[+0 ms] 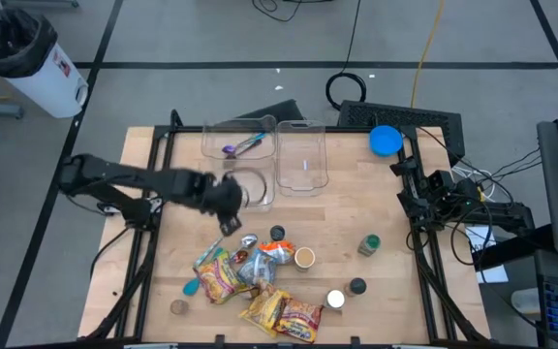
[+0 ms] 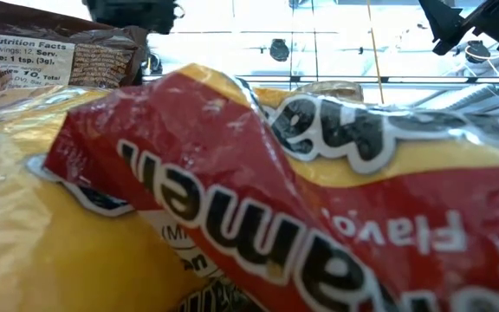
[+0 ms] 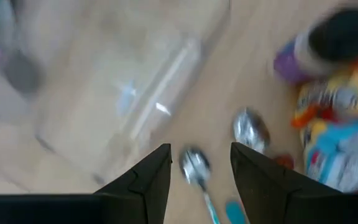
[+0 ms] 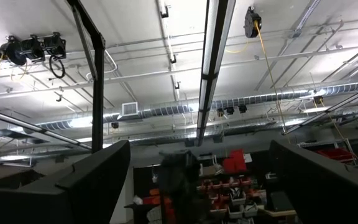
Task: Pick & Place Food Item
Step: Put the left green patterned spoon into the top left transparent bin
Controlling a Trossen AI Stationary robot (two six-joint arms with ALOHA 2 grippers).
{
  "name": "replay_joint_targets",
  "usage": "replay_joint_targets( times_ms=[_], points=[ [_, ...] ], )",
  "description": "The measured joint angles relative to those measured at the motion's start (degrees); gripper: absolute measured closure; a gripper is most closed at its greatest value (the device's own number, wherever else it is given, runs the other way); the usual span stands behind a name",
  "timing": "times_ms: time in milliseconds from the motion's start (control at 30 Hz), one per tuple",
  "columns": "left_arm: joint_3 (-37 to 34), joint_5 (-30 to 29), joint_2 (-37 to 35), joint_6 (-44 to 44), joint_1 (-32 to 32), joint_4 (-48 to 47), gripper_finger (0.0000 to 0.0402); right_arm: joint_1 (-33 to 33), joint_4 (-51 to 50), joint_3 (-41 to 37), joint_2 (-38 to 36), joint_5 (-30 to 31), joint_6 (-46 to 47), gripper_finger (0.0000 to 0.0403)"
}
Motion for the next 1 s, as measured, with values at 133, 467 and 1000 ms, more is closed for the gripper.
replay_joint_targets(
  times_ms=[133,467,1000],
  points=[
    [-6.8,0.0,0.0,-13.1,-6.3,0.9,0.0226,0.0,0.0,0.0,0.0,0.0,0.0,0.0023],
    [-20.5,0.2,0.0,-32.3,-14.8,18.2,0.0226,0.0,0.0,0.0,0.0,0.0,0.0,0.0023],
    [-30.6,2.0,0.0,-42.4,-14.3,24.9,0.0227,0.0,0.0,0.0,0.0,0.0,0.0,0.0023]
  ],
)
